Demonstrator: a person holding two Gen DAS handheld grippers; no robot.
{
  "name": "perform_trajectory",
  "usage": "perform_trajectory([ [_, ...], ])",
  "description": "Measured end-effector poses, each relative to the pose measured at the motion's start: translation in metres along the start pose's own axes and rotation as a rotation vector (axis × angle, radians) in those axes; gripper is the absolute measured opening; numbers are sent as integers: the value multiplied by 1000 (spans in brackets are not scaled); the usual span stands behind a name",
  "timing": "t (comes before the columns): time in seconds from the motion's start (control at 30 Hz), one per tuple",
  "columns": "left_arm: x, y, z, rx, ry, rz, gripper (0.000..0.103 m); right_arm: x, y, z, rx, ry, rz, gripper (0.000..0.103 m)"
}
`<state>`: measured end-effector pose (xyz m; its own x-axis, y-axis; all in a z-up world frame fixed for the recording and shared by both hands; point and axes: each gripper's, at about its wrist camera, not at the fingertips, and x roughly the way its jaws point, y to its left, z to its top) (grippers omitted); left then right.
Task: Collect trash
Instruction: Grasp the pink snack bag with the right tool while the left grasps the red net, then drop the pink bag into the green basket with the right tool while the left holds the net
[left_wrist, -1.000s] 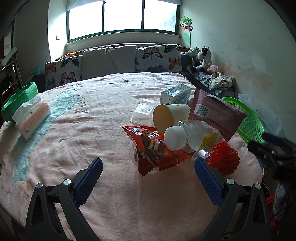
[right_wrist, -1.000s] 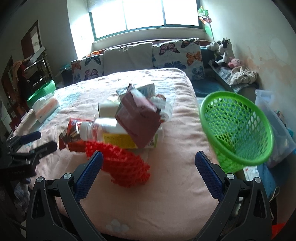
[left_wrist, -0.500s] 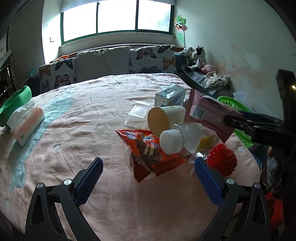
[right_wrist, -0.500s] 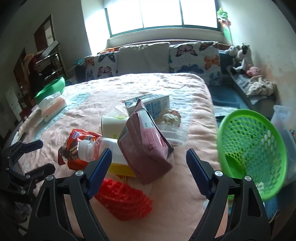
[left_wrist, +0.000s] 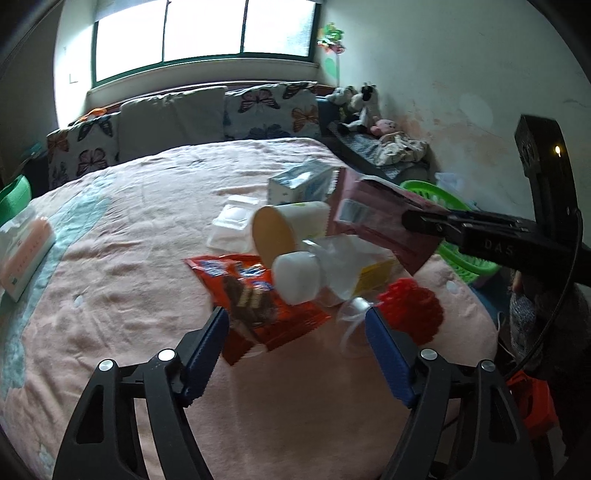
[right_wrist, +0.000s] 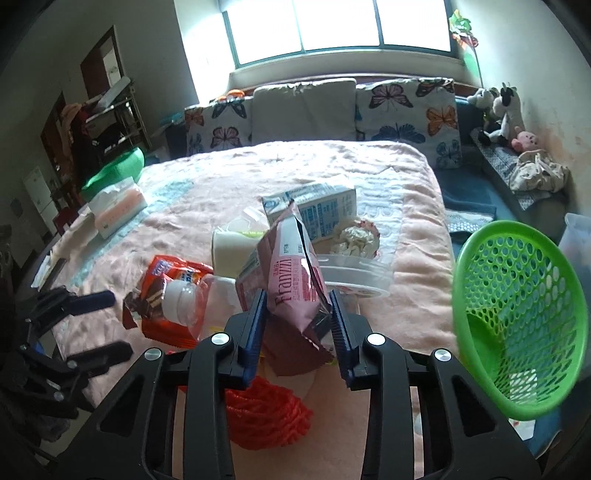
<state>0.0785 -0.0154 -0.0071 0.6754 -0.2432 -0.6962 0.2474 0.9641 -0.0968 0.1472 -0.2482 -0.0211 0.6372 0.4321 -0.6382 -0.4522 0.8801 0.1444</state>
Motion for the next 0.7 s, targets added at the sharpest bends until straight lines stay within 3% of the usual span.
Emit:
perform_trajectory([
  [0.23,10,-29,4,92,3,-78,72,-26,-9,0,40,-62,0,28],
  [0.47,31,-52,11,138,32,-175,63,-47,-19,-4,63,-97,-20,28],
  [0.7,46,-63,12,171,60,-218,38,-66,-35,-11,94,-123,-59,28],
])
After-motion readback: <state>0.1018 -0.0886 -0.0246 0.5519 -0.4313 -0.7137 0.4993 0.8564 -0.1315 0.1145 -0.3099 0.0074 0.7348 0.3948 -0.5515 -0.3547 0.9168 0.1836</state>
